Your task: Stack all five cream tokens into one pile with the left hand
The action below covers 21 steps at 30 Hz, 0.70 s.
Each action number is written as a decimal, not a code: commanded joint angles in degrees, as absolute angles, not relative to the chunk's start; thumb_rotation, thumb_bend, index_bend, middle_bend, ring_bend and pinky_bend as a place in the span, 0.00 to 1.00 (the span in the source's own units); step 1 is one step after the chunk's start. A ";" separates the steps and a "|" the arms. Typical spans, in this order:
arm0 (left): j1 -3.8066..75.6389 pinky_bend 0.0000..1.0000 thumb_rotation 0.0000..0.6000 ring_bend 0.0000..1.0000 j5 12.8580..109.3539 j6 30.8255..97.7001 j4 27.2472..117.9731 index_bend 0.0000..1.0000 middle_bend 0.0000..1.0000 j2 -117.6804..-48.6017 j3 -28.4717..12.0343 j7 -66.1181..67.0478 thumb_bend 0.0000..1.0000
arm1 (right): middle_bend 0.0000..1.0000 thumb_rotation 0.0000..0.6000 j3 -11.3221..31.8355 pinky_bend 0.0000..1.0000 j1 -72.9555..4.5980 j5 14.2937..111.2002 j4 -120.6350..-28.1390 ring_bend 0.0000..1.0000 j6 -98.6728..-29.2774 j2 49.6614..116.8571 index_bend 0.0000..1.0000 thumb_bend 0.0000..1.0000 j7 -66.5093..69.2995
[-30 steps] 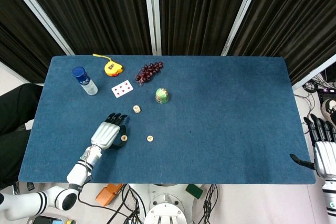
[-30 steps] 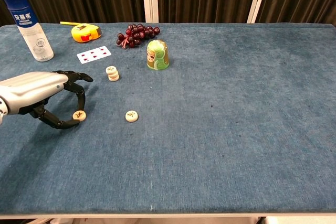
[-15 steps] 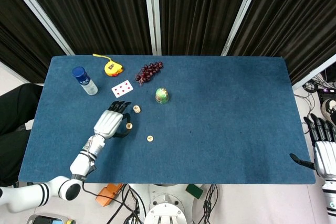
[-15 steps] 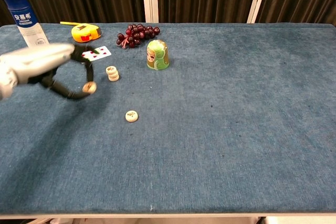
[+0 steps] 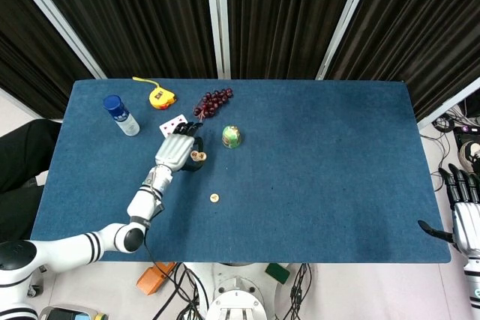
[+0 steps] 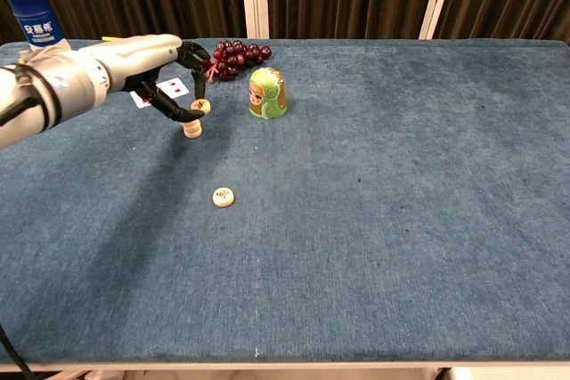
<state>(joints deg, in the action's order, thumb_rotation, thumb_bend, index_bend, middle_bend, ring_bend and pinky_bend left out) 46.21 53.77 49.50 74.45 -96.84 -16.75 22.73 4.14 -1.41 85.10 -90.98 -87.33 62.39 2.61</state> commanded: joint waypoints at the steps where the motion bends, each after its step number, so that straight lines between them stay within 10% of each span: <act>1: 47.42 0.00 0.94 0.00 51.43 48.84 72.52 0.51 0.06 -97.93 -17.27 23.82 0.36 | 0.00 1.00 4.19 0.00 -1.52 85.00 -90.79 0.00 -87.11 62.48 0.00 0.06 2.73; 21: 48.77 0.00 0.94 0.00 46.38 48.72 71.25 0.48 0.06 -97.11 -15.38 25.12 0.33 | 0.00 1.00 4.53 0.00 -1.94 84.45 -90.67 0.00 -86.41 62.63 0.00 0.06 2.51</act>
